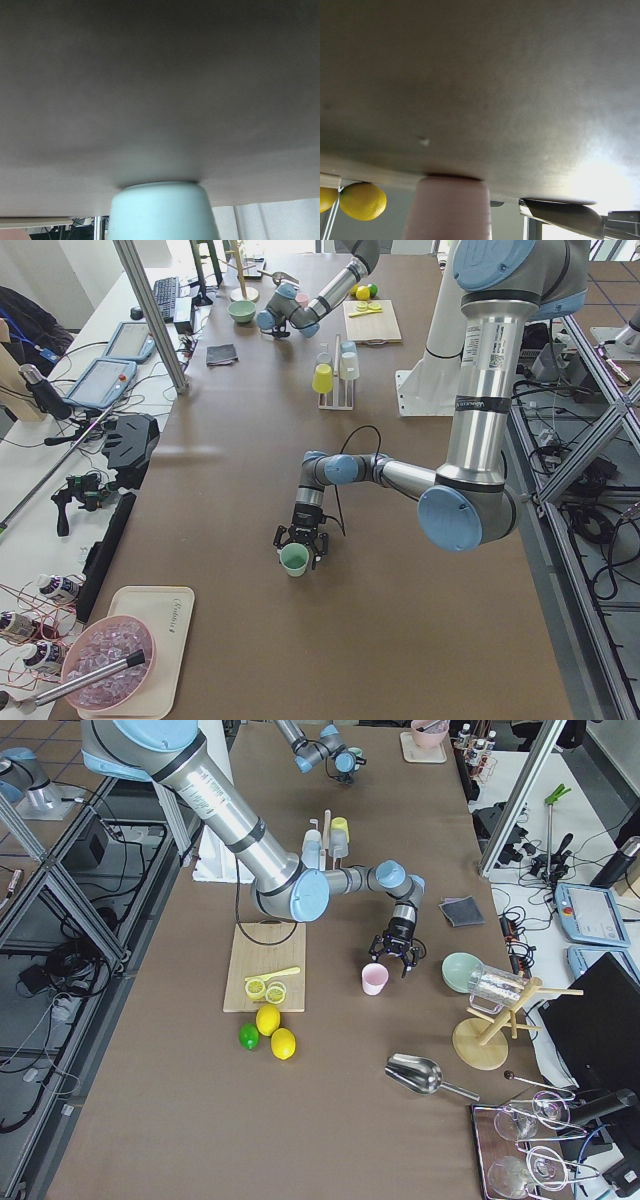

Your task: Place cup on cup holder

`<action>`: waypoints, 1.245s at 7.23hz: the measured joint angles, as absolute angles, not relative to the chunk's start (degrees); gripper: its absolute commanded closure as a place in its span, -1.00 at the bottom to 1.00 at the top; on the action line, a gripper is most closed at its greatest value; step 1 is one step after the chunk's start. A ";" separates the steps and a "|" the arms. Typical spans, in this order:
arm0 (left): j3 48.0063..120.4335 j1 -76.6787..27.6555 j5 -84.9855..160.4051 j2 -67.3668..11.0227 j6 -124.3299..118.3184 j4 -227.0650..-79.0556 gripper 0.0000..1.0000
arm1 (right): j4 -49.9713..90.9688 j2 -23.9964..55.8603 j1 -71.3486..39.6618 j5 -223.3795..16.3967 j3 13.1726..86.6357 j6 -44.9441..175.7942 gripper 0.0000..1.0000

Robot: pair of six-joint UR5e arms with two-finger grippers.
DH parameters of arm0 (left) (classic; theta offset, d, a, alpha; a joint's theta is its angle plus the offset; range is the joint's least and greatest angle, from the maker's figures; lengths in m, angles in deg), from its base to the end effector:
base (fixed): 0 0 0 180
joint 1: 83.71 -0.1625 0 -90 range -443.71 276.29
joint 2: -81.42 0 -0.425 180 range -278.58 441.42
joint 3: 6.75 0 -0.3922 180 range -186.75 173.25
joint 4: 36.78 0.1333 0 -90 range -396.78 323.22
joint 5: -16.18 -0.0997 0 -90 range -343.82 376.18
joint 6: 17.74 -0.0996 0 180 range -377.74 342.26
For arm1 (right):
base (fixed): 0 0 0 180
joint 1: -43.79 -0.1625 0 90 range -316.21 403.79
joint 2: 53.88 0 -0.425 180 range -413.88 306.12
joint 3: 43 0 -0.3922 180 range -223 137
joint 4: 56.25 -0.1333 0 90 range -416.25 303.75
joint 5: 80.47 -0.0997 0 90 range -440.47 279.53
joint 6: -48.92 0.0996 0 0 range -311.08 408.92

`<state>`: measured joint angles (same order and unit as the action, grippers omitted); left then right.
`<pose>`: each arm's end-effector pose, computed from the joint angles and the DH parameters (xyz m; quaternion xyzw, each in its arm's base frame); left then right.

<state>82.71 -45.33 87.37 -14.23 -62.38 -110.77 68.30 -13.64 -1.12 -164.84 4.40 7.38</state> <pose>0.2991 -0.4479 0.6619 -0.0836 -0.1681 0.7417 0.6439 -0.4347 -0.6354 0.5220 -0.2349 0.0550 -0.6742 0.6981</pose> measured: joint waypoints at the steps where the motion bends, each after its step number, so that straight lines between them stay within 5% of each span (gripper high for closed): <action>1: 82.72 -45.17 87.37 -14.16 -62.41 -111.15 -0.98 | 68.94 -13.95 -1.46 -165.15 4.38 6.85 -0.95; 9: 82.81 -43.67 87.37 -11.80 -64.02 -115.30 -0.97 | 75.22 -11.86 -1.65 -170.85 8.97 6.96 -0.95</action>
